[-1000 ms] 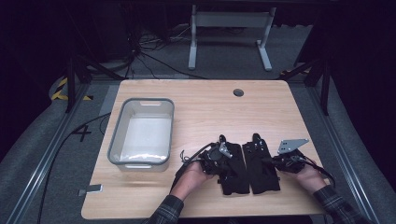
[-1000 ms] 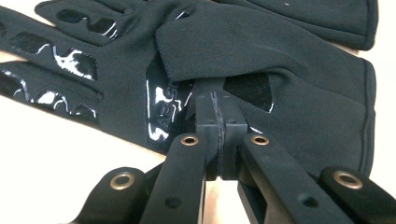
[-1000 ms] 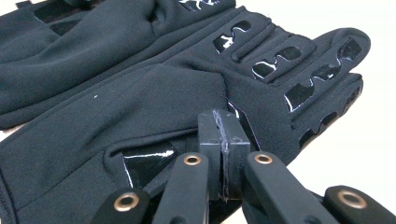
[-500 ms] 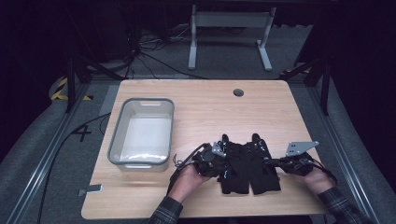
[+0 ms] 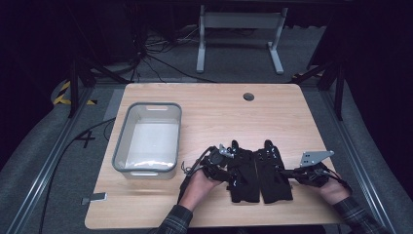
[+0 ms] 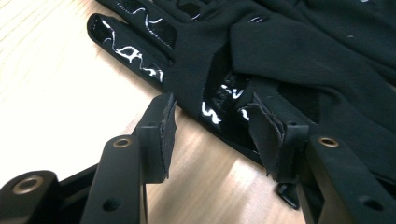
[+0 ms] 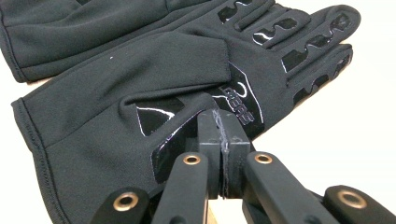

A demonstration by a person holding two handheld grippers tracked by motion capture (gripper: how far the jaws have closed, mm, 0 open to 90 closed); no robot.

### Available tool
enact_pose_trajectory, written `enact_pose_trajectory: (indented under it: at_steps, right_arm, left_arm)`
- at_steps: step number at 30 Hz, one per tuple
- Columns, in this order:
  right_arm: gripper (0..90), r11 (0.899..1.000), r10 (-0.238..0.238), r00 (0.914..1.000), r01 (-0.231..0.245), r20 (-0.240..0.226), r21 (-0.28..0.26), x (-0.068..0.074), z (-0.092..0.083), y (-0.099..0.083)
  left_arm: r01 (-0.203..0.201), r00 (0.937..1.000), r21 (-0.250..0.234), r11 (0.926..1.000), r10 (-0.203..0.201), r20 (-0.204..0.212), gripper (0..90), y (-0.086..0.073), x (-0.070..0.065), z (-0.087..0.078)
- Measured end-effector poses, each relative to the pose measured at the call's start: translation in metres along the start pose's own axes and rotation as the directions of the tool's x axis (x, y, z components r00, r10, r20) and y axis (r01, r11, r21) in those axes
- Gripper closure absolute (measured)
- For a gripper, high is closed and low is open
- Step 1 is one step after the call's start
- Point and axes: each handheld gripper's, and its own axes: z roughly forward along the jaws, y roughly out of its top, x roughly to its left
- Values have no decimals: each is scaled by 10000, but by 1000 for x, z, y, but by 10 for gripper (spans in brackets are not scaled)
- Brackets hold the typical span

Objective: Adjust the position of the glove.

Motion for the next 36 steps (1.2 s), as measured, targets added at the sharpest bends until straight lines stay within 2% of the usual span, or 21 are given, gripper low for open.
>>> enact_pose_trajectory:
  at_steps: [2,4,7,8,9,12,14,19,22,25,32,36]
  right_arm:
    - [900,10000,-2,10000,2,-1,3,0,0,0]
    - [900,10000,-36,10000,36,3,8,0,0,0]
    - [900,10000,-50,10000,50,-12,3,0,0,0]
    - [900,10000,-65,10000,65,-9,-2,0,0,0]
    - [900,10000,-65,10000,65,-9,-2,0,0,0]
    - [900,10000,-96,9999,96,-31,-10,1,1,0]
    - [900,9999,-105,9999,105,-64,7,1,1,0]
    - [900,9999,-120,9998,120,-128,-22,2,1,1]
    - [900,9999,-170,9997,170,-158,-1,3,2,2]
    - [900,9999,-159,9997,159,-189,10,4,2,2]
    - [900,9998,-208,9992,206,-334,-64,7,5,6]
    - [900,9998,-176,9991,172,-389,-98,8,7,8]
  left_arm:
    - [-30,9999,62,10000,30,-112,521,1,0,2]
    - [-134,9998,42,9999,134,-135,599,1,-2,3]
    - [-177,9998,101,9998,179,-116,659,2,-4,4]
    - [-164,9998,97,9998,165,-112,709,3,-4,4]
    - [-135,9999,104,9999,135,-76,709,3,-4,4]
    - [9,10000,119,9999,-9,4,811,4,-3,4]
    - [52,10000,144,9999,-52,-17,848,5,-3,3]
    - [530,9986,-181,9984,-529,84,872,4,0,-4]
    - [893,9960,-436,9951,-889,109,874,4,2,-12]
    - [1056,9943,-696,9920,-1044,203,875,2,3,-19]
    - [1105,9930,-878,9900,-1062,513,874,3,2,-23]
    - [1068,9928,-1142,9877,-997,667,874,5,-1,-26]
